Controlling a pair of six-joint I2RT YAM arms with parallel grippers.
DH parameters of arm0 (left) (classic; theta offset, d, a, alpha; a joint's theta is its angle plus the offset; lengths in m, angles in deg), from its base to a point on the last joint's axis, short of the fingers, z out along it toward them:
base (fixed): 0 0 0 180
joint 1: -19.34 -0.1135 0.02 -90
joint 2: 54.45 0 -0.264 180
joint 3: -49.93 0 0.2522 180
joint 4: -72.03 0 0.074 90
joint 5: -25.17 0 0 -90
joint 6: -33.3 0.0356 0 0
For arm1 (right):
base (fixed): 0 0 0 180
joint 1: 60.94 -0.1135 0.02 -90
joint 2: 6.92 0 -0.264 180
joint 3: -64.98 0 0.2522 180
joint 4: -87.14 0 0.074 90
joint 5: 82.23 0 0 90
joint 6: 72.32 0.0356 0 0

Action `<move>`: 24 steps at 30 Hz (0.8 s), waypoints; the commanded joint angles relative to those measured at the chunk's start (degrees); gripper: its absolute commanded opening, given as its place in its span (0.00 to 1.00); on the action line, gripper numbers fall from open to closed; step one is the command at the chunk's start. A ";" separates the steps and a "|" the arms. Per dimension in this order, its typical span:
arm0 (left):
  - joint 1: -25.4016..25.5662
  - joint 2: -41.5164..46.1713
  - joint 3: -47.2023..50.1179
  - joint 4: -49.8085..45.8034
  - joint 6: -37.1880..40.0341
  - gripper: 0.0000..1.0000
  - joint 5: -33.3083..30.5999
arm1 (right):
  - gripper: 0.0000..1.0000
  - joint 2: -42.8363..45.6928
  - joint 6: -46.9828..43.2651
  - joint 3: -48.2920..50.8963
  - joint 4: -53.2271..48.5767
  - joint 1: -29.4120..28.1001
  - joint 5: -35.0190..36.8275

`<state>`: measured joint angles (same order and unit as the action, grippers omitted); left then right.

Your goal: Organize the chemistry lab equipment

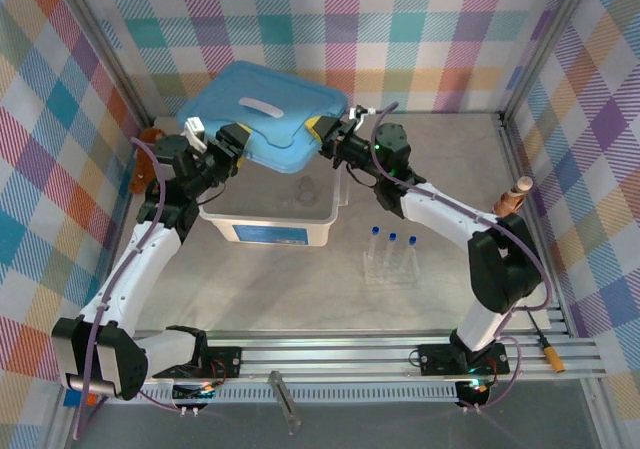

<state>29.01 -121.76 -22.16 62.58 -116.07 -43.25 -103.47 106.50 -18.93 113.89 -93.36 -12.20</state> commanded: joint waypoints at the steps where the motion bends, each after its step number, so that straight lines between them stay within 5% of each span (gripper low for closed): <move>1: 0.09 2.14 -2.09 -3.23 4.70 0.63 1.58 | 0.00 3.24 -4.97 -2.91 -3.19 1.78 -1.90; 8: -1.62 4.25 -4.32 -11.47 8.47 0.67 -0.38 | 0.00 7.35 -10.68 -5.82 -13.16 5.29 -5.41; 15: -4.19 6.27 -11.83 -33.29 18.99 0.61 -13.26 | 0.00 9.45 -16.45 -12.94 -28.22 8.21 -13.05; 24: -11.22 4.44 -14.56 -41.39 21.86 0.60 -16.06 | 0.00 6.14 -22.11 -19.64 -39.99 9.63 -24.54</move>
<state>20.24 -116.49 -35.32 26.00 -96.55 -57.89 -96.06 88.25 -34.93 77.28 -84.12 -30.04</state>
